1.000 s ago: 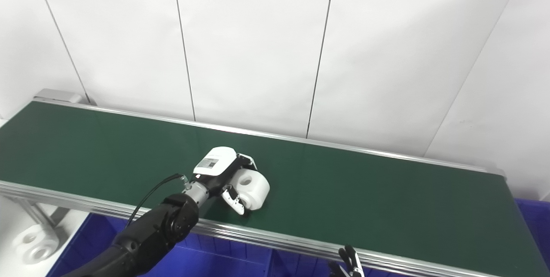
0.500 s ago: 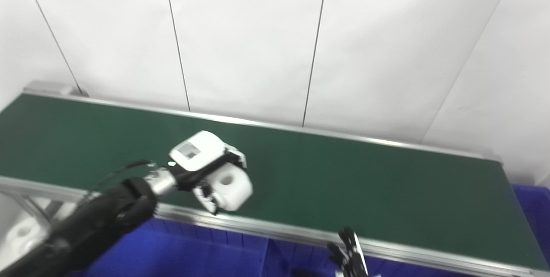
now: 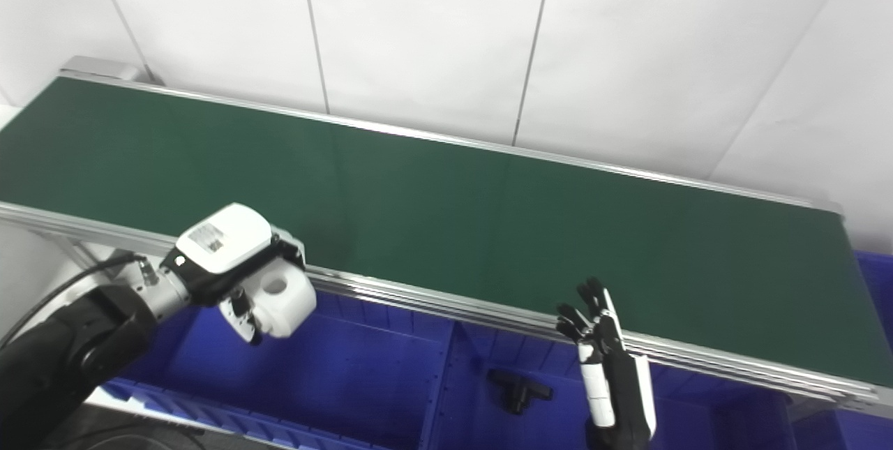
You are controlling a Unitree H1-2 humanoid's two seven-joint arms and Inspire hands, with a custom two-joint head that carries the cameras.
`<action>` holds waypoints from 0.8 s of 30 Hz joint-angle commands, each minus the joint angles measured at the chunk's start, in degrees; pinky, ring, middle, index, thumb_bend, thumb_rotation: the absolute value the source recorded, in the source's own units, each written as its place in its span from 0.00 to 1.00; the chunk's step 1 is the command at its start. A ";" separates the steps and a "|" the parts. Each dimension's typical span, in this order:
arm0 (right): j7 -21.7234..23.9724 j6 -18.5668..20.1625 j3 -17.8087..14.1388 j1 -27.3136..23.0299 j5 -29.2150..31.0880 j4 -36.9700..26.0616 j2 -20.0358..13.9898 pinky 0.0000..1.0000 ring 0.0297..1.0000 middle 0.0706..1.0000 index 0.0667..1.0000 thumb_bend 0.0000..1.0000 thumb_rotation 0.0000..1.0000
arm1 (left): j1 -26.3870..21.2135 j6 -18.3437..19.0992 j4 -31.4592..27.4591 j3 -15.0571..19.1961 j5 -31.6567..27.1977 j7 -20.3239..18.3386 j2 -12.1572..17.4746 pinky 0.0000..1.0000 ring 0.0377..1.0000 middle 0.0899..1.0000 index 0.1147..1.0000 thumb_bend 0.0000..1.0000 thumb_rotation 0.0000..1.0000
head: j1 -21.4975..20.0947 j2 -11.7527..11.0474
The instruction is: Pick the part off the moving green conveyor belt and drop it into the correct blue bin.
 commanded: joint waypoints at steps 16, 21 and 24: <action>-0.31 -1.37 -0.28 -1.23 0.07 -0.57 1.04 0.80 0.83 0.93 0.96 0.76 0.88 | 3.13 15.73 0.36 7.36 6.84 -5.53 -1.56 0.58 0.65 0.66 0.63 0.91 0.43 | -1.26 -1.07; 0.07 -1.60 -0.15 -1.33 0.35 -0.47 1.11 0.81 0.84 0.94 0.96 0.74 0.87 | 3.64 18.40 -2.16 5.63 8.77 -15.42 0.37 0.92 0.95 0.95 0.93 1.00 0.73 | -1.19 -1.05; 0.11 -1.50 -0.15 -1.45 0.38 -0.42 1.22 0.81 0.84 0.94 0.97 0.74 0.88 | 3.80 20.16 -4.18 5.97 6.63 -20.24 0.64 0.99 0.99 0.99 0.99 1.00 0.75 | -1.23 -1.01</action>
